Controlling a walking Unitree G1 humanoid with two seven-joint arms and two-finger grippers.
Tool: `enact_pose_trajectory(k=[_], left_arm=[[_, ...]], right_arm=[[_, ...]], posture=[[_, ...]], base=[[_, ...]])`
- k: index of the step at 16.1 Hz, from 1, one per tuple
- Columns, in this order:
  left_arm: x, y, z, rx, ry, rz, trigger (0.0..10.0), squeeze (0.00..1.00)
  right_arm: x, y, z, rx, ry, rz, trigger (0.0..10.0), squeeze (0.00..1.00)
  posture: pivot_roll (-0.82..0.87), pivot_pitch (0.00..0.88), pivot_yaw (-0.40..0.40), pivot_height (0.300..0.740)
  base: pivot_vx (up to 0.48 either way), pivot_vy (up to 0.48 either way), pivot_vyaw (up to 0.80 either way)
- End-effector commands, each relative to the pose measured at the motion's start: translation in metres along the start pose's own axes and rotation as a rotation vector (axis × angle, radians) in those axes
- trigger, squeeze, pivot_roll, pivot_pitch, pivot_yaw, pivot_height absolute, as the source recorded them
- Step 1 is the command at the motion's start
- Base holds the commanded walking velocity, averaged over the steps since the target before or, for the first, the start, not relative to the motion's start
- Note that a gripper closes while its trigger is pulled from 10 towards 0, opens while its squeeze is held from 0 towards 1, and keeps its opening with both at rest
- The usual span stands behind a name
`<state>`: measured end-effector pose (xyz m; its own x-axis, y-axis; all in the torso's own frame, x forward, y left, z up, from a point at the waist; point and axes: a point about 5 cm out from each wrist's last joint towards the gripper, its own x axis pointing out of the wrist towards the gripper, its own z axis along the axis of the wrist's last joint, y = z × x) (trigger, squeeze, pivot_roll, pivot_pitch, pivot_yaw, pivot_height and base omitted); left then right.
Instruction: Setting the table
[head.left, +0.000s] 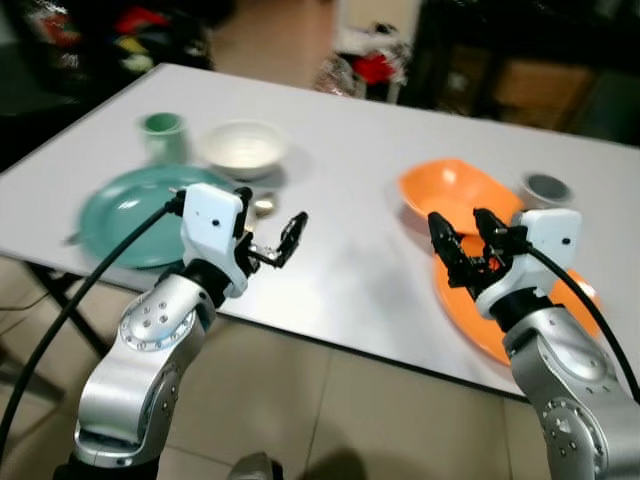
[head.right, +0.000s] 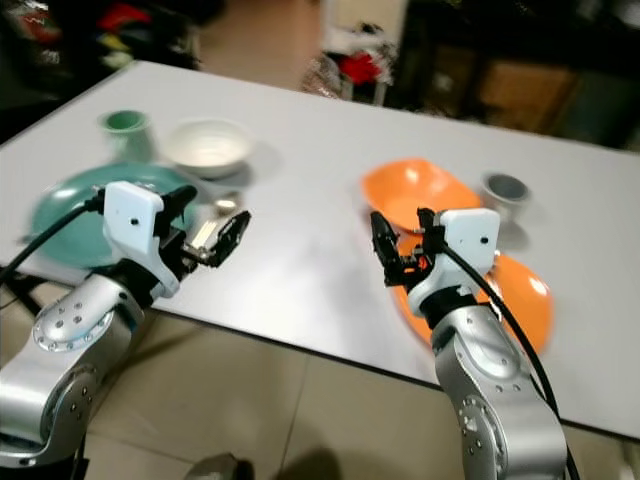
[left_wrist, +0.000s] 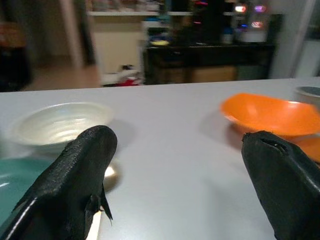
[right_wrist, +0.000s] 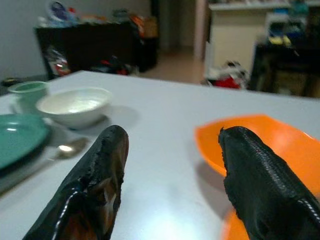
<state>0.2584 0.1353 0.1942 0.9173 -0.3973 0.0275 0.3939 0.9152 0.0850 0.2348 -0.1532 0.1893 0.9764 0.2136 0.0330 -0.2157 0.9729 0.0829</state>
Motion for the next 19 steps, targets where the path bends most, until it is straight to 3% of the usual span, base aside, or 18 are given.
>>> enact_pose_trajectory(k=[1, 6, 8, 11, 13, 15, 17, 19], left_arm=[[-0.001, 0.001, -0.002, 0.002, 0.015, 0.019, 10.0, 0.00], [0.000, -0.001, -0.005, -0.012, 0.018, 0.044, 10.0, 0.00], [0.002, -0.006, -0.010, 0.006, 0.083, 0.010, 10.0, 0.00], [0.001, 0.002, -0.011, 0.015, 0.090, 0.054, 10.0, 0.00], [0.005, 0.015, -0.004, 0.096, 0.081, 0.173, 10.0, 0.00], [0.004, 0.015, -0.004, 0.105, 0.080, 0.162, 10.0, 0.00], [-0.004, 0.016, -0.005, 0.054, 0.054, 0.165, 10.0, 0.00], [-0.005, 0.013, -0.006, 0.094, 0.063, 0.121, 10.0, 0.00]], right_arm=[[-0.001, 0.001, 0.005, -0.023, -0.025, 0.010, 10.0, 1.00], [0.001, 0.005, 0.000, -0.026, -0.014, 0.031, 10.0, 1.00], [0.002, 0.005, -0.002, -0.012, -0.010, 0.031, 10.0, 1.00], [0.003, 0.011, -0.005, 0.000, -0.007, 0.035, 10.0, 1.00], [0.000, 0.006, -0.012, 0.017, 0.024, 0.010, 10.0, 1.00], [-0.002, 0.005, -0.018, 0.023, 0.046, 0.002, 10.0, 1.00], [-0.005, 0.004, -0.029, 0.034, 0.082, -0.013, 10.0, 1.00], [-0.005, 0.004, -0.030, 0.040, 0.083, -0.025, 10.0, 1.00]], posture=[[-0.03, 0.000, -0.036, 0.740], [-0.03, 0.000, -0.051, 0.740], [-0.02, 0.000, -0.049, 0.740], [0.00, 0.000, -0.046, 0.740], [0.03, 0.011, -0.051, 0.740], [0.03, 0.010, -0.051, 0.740], [0.03, 0.007, -0.038, 0.740], [0.02, 0.000, -0.034, 0.740]], base=[[0.000, 0.000, 0.80], [0.000, 0.000, 0.80], [0.000, 0.000, 0.80], [0.000, 0.000, 0.80], [0.000, 0.000, 0.80], [0.000, 0.000, 0.80], [0.000, 0.000, 0.80], [0.000, 0.000, 0.80]])
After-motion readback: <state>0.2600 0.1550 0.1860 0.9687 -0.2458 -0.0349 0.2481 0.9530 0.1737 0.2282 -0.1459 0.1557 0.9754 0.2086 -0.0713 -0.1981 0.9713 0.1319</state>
